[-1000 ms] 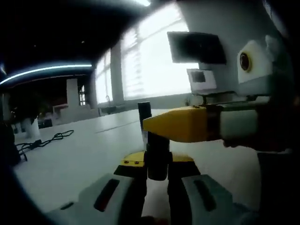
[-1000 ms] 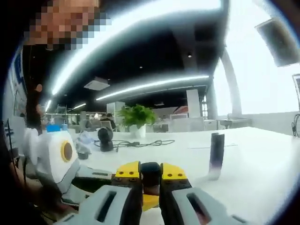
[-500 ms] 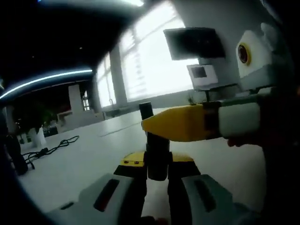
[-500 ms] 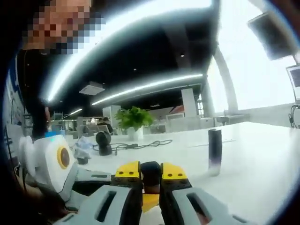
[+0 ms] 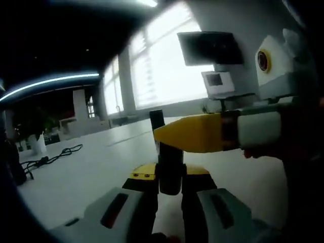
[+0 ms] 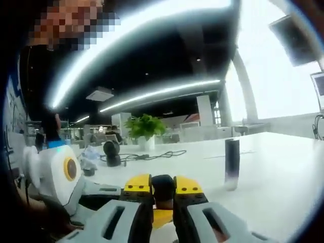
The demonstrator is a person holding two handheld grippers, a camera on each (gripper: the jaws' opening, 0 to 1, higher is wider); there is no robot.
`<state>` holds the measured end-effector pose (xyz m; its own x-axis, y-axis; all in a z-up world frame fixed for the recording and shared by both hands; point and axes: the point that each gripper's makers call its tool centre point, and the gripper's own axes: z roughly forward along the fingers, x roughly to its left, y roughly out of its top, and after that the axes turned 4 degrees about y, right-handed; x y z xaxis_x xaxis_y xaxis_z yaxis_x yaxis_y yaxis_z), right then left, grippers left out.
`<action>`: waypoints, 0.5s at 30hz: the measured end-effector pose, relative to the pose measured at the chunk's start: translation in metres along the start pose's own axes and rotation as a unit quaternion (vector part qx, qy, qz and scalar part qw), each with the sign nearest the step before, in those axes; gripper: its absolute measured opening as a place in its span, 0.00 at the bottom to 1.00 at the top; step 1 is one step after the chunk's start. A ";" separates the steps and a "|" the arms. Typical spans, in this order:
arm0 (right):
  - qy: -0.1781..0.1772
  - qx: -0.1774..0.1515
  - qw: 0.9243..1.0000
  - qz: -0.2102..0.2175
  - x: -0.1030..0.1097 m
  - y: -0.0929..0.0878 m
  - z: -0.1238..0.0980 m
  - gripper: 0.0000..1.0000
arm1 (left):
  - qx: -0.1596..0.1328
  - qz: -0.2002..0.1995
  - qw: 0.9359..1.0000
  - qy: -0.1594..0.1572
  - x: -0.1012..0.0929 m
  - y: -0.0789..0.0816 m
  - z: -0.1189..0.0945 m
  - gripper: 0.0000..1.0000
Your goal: Pick up cosmetic bottle twist off cap place on table pick up cap screw tight cap place on table
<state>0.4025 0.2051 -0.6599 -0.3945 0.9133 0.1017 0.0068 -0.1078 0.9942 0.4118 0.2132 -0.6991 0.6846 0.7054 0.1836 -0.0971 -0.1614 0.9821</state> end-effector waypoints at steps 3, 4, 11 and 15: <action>0.014 0.003 1.000 -0.010 0.000 -0.001 0.002 0.10 | 0.000 -0.015 1.000 -0.004 0.002 -0.003 0.002 0.06; 0.028 0.001 0.999 -0.024 0.003 0.000 0.004 0.12 | -0.007 -0.025 1.000 -0.007 0.002 -0.001 0.002 0.06; 0.061 -0.036 0.997 -0.037 0.008 0.016 -0.005 0.26 | -0.010 -0.085 0.996 -0.012 0.011 -0.002 0.004 0.06; 0.058 -0.032 0.997 -0.045 -0.004 0.010 -0.008 0.26 | -0.016 -0.100 0.995 -0.010 0.013 -0.001 0.003 0.07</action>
<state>0.3965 0.1976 -0.6508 -0.4946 0.8691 0.0046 -0.0896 -0.0562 0.9944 0.4236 0.2205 -0.6980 0.7066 0.7074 -0.0168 0.0204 0.0033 0.9998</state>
